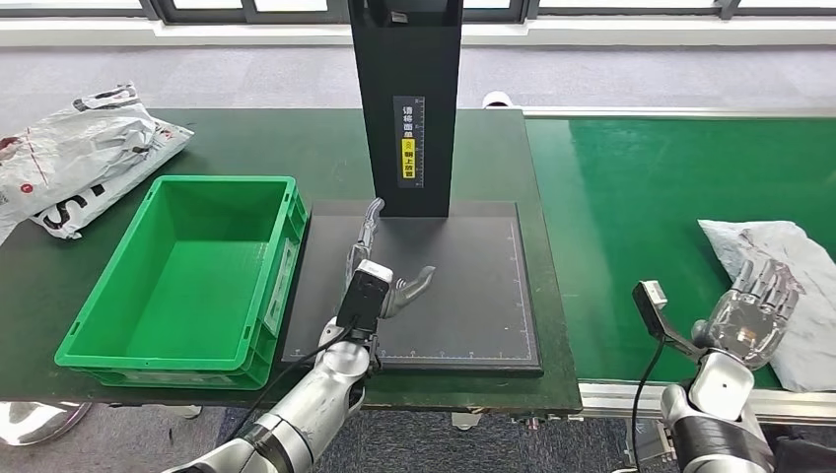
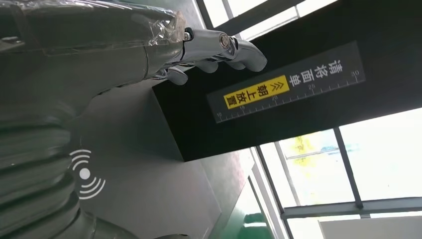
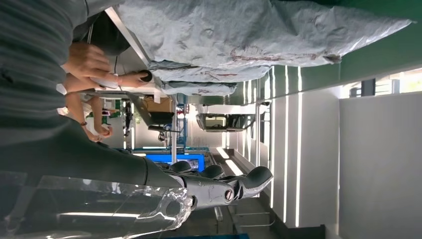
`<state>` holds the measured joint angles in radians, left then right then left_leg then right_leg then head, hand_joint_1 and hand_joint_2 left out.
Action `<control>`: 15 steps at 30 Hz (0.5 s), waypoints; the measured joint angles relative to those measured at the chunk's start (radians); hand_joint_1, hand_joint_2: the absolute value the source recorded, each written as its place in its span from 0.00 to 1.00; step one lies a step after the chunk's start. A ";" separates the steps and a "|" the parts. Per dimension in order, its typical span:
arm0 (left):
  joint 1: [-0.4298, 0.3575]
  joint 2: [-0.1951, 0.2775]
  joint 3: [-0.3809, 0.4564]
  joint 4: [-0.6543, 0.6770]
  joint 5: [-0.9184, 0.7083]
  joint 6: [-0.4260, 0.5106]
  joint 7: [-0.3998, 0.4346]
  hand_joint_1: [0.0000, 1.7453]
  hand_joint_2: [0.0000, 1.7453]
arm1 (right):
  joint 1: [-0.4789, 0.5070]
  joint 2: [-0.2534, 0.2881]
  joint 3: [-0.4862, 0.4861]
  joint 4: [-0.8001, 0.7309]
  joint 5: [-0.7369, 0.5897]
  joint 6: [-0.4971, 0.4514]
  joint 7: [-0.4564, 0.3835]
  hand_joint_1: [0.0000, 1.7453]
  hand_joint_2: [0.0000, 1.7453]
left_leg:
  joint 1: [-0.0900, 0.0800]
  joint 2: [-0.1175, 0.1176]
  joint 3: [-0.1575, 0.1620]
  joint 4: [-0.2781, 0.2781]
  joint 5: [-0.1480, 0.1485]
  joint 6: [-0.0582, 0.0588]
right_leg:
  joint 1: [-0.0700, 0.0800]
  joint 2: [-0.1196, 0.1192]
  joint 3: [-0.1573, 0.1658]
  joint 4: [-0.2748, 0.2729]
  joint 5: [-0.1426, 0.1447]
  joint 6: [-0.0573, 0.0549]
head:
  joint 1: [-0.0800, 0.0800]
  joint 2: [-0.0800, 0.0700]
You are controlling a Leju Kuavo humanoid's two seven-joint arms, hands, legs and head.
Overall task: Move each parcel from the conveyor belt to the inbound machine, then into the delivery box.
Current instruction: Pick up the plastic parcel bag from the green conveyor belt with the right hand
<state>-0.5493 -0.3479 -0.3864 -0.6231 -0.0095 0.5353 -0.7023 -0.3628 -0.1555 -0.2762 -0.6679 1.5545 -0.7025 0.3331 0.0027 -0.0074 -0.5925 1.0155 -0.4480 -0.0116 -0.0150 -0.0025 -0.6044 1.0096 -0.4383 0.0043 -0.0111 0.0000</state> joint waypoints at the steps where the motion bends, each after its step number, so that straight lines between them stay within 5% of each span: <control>1: 0.003 0.002 0.004 -0.004 0.000 0.001 0.000 0.00 1.00 | -0.008 0.000 0.009 0.014 0.000 0.000 0.005 0.00 1.00 | 0.000 0.000 0.000 0.000 0.000 0.000 | 0.000 0.000 0.000 0.000 0.000 0.000 | 0.000 0.000; 15: 0.009 0.005 0.026 -0.012 -0.013 0.007 0.000 0.00 1.00 | -0.074 0.000 0.048 0.126 0.000 0.000 0.047 0.00 1.00 | 0.000 0.000 0.000 0.000 0.000 0.000 | 0.000 0.000 0.000 0.000 0.000 0.000 | 0.000 0.000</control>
<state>-0.5403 -0.3433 -0.3607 -0.6348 -0.0223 0.5423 -0.7023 -0.4367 -0.1556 -0.2285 -0.5415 1.5545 -0.7027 0.3800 0.0026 -0.0076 -0.5924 1.0155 -0.4478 -0.0114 -0.0150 -0.0026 -0.6045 1.0096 -0.4383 0.0043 -0.0111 0.0000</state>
